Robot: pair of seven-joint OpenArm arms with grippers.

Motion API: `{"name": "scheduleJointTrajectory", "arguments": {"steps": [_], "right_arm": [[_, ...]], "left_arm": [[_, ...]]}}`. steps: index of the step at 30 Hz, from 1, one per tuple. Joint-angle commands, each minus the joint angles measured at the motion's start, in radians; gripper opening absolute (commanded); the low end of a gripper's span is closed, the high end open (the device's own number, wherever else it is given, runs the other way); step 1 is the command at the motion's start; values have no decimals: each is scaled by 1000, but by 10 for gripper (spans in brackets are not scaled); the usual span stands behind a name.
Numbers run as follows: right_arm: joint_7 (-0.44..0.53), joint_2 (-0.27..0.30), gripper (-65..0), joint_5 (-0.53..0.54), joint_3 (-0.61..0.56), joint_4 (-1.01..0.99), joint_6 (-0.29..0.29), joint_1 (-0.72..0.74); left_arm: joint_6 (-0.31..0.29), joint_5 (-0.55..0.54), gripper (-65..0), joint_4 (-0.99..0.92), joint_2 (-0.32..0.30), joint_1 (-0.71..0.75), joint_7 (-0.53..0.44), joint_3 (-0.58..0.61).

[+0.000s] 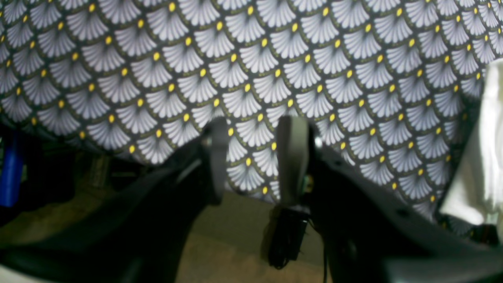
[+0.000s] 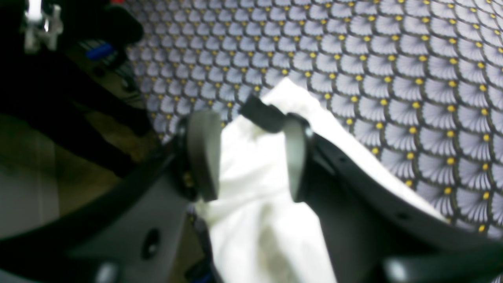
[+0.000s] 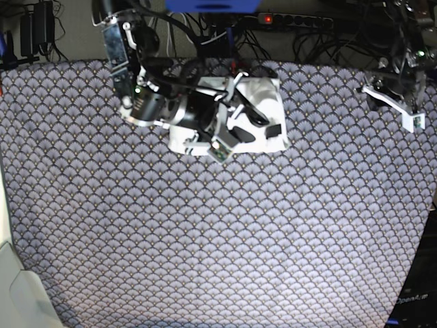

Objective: Fold the T-shirt properly
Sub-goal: 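Grasp the folded bundle with both grippers and press it flat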

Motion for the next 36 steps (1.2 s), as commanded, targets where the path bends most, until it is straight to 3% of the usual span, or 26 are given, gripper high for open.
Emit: {"name": "scheduleJointTrajectory", "arguments": {"steps": [1, 4, 7, 9, 17, 26, 36], "right_arm": [[21, 13, -469, 20, -2, 11, 6, 8], [21, 31, -570, 22, -2, -13, 6, -9], [22, 37, -614, 20, 1, -56, 6, -13], [27, 55, -614, 19, 1, -88, 6, -12], [203, 155, -615, 22, 11, -141, 6, -53], [211, 169, -615, 22, 80, -141, 6, -96], [203, 184, -612, 19, 82, 77, 6, -139]], "left_arm": [[1, -4, -434, 20, -12, -3, -18, -4], [1, -6, -434, 20, -12, -3, -18, -4], [1, -6, -434, 20, -12, -3, -20, -4], [1, -6, -434, 20, -12, -3, -20, -5], [1, -6, -435, 22, -12, 5, -20, -12], [1, -7, -435, 22, -9, 3, -20, -5], [1, -314, -432, 22, -18, -12, -9, -1]]}}
